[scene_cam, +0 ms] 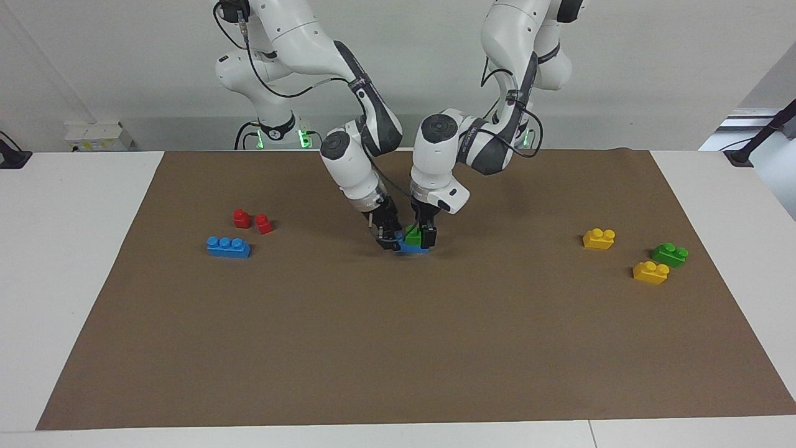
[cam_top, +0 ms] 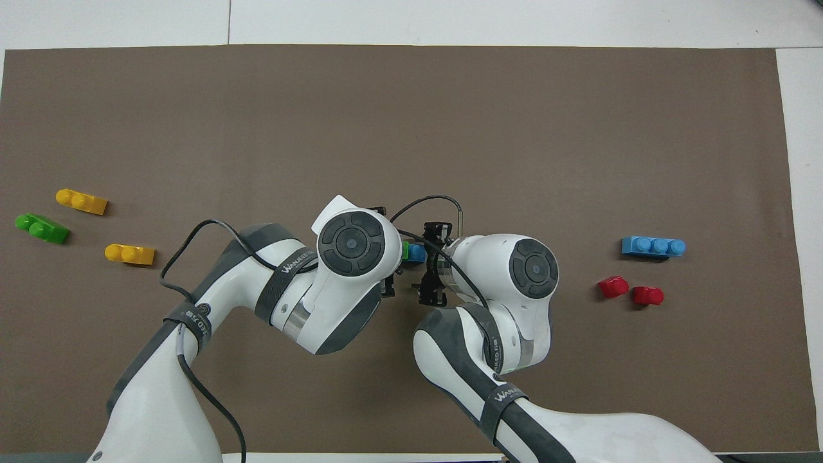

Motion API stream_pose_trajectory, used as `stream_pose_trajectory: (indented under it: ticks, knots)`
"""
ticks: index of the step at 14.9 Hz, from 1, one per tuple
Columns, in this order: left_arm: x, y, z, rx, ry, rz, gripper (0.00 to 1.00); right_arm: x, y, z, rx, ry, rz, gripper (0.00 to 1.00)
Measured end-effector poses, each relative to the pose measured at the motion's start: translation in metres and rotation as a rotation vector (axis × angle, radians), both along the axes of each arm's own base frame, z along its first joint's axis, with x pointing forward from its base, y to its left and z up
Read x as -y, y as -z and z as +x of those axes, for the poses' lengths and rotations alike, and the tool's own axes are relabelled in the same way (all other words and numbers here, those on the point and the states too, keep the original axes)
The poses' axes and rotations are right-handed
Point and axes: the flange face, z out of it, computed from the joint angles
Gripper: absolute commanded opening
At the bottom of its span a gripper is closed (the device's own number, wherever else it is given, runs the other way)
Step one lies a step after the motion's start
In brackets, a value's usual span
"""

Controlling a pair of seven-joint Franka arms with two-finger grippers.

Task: Remove green block with left arm and hold with right
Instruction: 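Close the left gripper on green while the right gripper closes on blue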

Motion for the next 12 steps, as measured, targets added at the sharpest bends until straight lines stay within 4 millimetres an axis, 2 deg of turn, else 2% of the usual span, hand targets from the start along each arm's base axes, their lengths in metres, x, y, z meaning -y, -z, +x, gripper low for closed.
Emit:
stream_pose_trajectory:
  ticks: [1,6,7,9,10,11,12]
  knots:
    - [0.0000,0.0000,0.0000,0.000,0.000,0.000,1.00,0.0002,0.0003,-0.0001,0.000,0.000,0.000,0.00]
    - [0.0000,0.0000,0.0000,0.000,-0.001,0.000,1.00,0.0025,0.0011,0.0011,-0.002,0.041,0.025,0.00]
    - [0.0001,0.0000,0.0000,0.001,-0.001,0.000,0.93,0.0024,0.0014,0.0011,-0.001,0.041,0.025,0.00]
    - [-0.0001,0.0002,0.0001,0.005,0.005,0.005,0.60,0.0021,0.0017,0.0009,-0.001,0.039,0.024,0.00]
    - [-0.0002,0.0004,0.0000,0.009,0.011,0.011,0.23,0.0021,0.0017,0.0008,0.000,0.036,0.024,0.00]
    - [-0.0002,0.0008,-0.0003,0.011,0.014,0.015,0.02,0.0020,0.0018,0.0008,0.002,0.032,0.023,0.00]
    - [-0.0001,0.0011,-0.0006,0.013,0.020,0.018,0.00,0.0020,0.0018,0.0007,0.003,0.030,0.023,0.00]
